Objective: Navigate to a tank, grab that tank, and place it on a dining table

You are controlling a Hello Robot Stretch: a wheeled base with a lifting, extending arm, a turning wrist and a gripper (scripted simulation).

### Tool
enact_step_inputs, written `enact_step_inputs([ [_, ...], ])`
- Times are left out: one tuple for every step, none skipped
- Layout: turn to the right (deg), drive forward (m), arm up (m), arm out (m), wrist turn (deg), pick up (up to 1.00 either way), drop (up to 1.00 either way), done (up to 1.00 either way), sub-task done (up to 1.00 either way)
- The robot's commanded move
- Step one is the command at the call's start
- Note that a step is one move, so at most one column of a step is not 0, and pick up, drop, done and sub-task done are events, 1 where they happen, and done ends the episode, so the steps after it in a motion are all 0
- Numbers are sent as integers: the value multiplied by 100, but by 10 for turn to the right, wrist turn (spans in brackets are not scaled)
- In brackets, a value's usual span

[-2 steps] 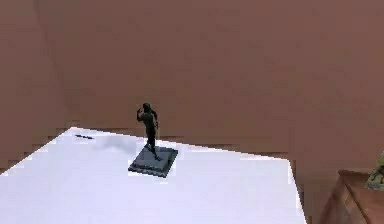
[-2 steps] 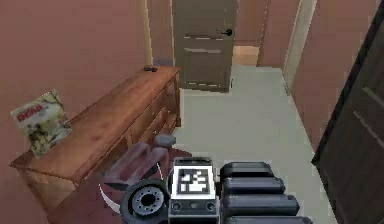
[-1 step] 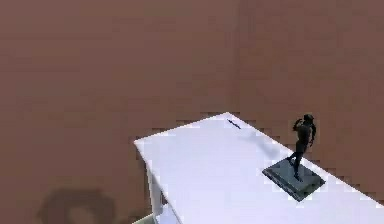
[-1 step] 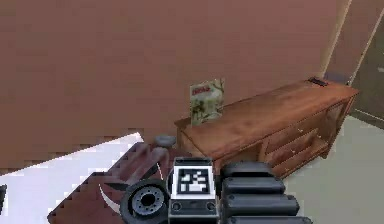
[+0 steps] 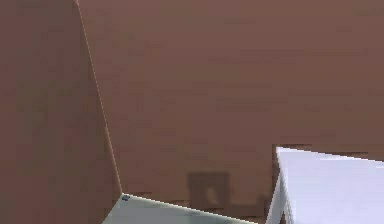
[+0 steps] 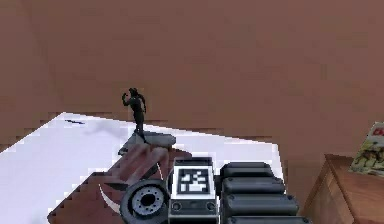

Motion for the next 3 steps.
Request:
enact_step_inputs([
  [0, 0, 0, 48, 0, 0, 0, 0, 0],
  [0, 0, 0, 0, -300, 0, 0, 0, 0],
  [0, 0, -4, 0, 0, 0, 0, 0, 0],
])
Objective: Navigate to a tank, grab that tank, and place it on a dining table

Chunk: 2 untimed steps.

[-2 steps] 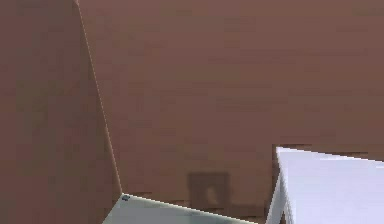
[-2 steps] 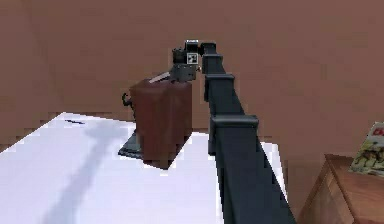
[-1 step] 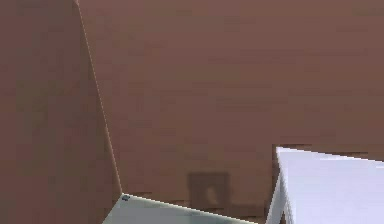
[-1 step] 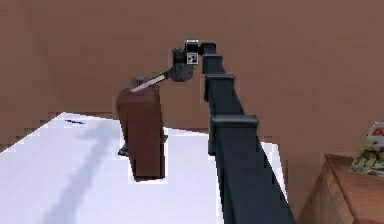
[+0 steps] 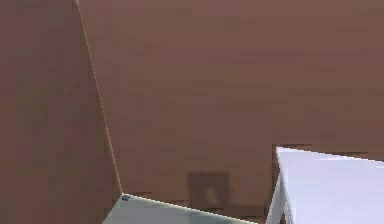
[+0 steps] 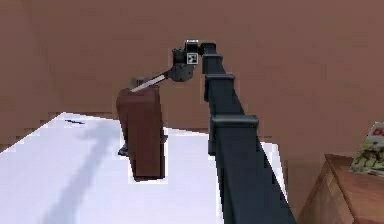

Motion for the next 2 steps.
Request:
enact_step_inputs([
  [0, 0, -36, 0, 0, 0, 0, 0, 0],
  [0, 0, 0, 0, 0, 0, 100, 0, 0],
])
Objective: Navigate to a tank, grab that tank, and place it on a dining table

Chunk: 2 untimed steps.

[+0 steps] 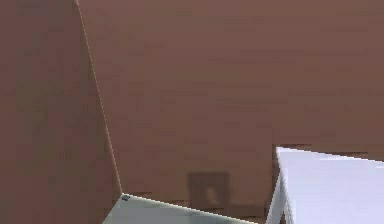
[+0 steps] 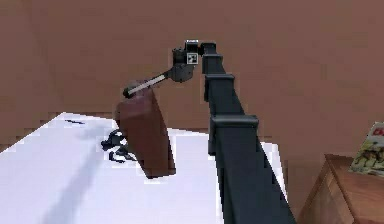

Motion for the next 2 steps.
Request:
enact_step_inputs([
  [0, 0, 0, -10, 0, 0, 0, 0, 0],
  [0, 0, 0, 0, 0, 0, 0, 100, 0],
])
